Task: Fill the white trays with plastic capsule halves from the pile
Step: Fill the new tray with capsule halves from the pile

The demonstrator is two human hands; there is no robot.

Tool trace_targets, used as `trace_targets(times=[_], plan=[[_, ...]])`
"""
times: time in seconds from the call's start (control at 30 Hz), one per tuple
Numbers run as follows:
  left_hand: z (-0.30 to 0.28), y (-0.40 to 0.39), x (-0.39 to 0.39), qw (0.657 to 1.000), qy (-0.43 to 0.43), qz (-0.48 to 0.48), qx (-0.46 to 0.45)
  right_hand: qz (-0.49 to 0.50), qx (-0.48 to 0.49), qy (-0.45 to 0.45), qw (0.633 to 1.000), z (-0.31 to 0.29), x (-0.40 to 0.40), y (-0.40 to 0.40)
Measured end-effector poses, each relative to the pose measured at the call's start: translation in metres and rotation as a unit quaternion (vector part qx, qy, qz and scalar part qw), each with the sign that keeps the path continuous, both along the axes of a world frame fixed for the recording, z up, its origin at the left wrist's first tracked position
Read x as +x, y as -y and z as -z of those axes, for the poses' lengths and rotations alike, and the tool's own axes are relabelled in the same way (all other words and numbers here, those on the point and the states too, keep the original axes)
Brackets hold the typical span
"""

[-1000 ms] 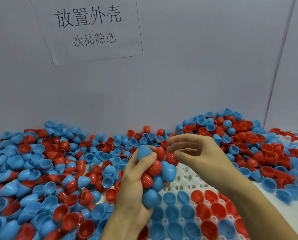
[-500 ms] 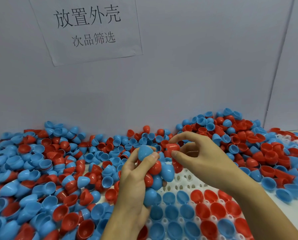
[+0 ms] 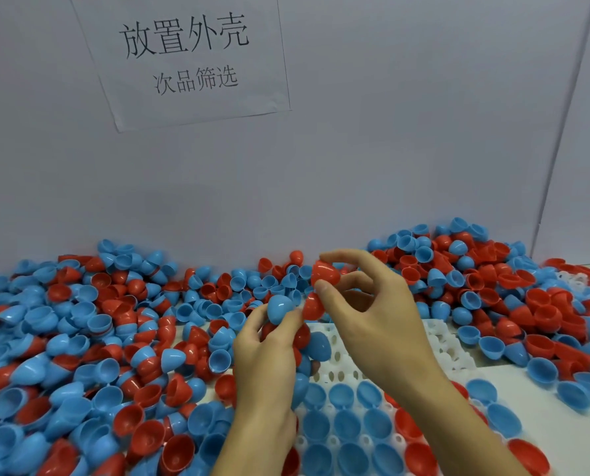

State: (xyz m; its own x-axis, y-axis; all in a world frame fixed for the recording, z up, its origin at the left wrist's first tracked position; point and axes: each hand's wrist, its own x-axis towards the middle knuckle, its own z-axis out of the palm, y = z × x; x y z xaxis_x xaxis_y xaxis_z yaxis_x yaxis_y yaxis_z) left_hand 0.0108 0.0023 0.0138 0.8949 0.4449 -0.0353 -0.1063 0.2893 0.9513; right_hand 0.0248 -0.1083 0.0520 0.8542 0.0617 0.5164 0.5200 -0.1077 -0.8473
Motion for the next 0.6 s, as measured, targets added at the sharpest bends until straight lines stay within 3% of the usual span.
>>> trace_targets(times=[0.13, 0.27, 0.4, 0.6], plan=[[0.001, -0.003, 0.002, 0.998, -0.018, -0.022, -0.056, 0.003, 0.033, 0.005, 0.999, 0.004, -0.002, -0.007], [0.0, -0.005, 0.002, 0.992, -0.009, -0.04, -0.121, -0.065, -0.072, 0.012, 0.995, 0.01, -0.008, -0.017], [0.001, -0.009, 0.003, 0.988, -0.003, -0.079, -0.131, -0.068, -0.17, 0.037, 0.982, 0.014, -0.007, -0.018], [0.005, -0.01, 0.005, 0.991, -0.018, -0.092, -0.097, 0.001, -0.092, 0.031, 0.995, 0.008, -0.004, -0.011]])
